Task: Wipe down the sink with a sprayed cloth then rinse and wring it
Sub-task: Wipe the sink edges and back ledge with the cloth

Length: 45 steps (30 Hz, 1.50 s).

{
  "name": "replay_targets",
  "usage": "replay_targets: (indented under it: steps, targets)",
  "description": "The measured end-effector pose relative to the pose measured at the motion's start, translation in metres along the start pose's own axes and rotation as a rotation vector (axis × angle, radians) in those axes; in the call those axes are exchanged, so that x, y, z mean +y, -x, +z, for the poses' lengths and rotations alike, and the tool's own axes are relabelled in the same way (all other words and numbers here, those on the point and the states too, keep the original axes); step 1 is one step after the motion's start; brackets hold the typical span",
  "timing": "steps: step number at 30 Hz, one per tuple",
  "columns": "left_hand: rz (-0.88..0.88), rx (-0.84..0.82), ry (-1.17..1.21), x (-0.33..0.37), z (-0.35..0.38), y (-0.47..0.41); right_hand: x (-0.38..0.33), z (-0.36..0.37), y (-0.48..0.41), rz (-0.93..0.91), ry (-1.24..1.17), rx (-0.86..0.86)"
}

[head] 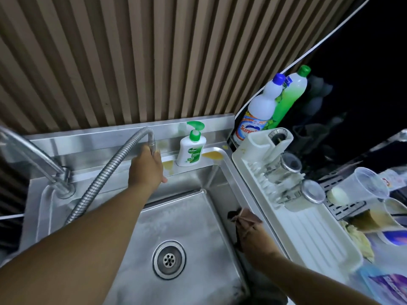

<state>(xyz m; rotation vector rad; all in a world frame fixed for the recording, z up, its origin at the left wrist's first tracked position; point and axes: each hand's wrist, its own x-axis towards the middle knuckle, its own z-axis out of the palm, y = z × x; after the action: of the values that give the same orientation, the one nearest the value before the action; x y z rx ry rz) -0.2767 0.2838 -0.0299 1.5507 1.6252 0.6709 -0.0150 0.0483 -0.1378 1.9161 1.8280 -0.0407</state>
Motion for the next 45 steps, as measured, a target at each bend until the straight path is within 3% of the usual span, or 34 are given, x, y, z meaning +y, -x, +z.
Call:
replay_targets:
  steps: [2,6,9,22,24,26,29,33,40,45]
  targets:
    - [0.0,-0.008,0.008,0.0,-0.001,0.0,-0.004,-0.013,0.019,-0.004,0.106,0.012]
    - [0.0,-0.013,0.013,0.001,-0.002,0.001,-0.003,-0.036,0.021,0.095,-0.073,0.084]
    - [-0.011,-0.004,-0.003,0.002,-0.002,0.001,-0.004,-0.039,-0.001,0.113,-0.16,0.017]
    - [0.017,0.024,-0.033,0.0,0.001,0.001,-0.006,-0.078,-0.116,0.193,-0.268,0.099]
    - [0.022,0.082,-0.046,0.001,0.001,0.01,-0.005,-0.082,-0.123,0.161,-0.303,0.095]
    - [0.067,0.241,-0.074,0.0,0.005,0.026,-0.005,-0.084,-0.126,0.156,-0.307,0.096]
    - [0.269,0.364,-0.121,-0.001,0.012,0.056,-0.011,-0.08,-0.124,0.198,-0.312,0.146]
    - [0.355,0.228,-0.118,0.012,0.028,0.06,-0.024,-0.075,-0.118,0.234,-0.383,0.142]
    - [0.111,0.006,-0.117,0.072,0.06,-0.007,-0.026,-0.088,-0.133,0.36,-0.465,0.112]
    - [0.095,0.004,-0.215,0.069,0.077,-0.033,-0.029,-0.1,-0.156,0.373,-0.433,0.085]
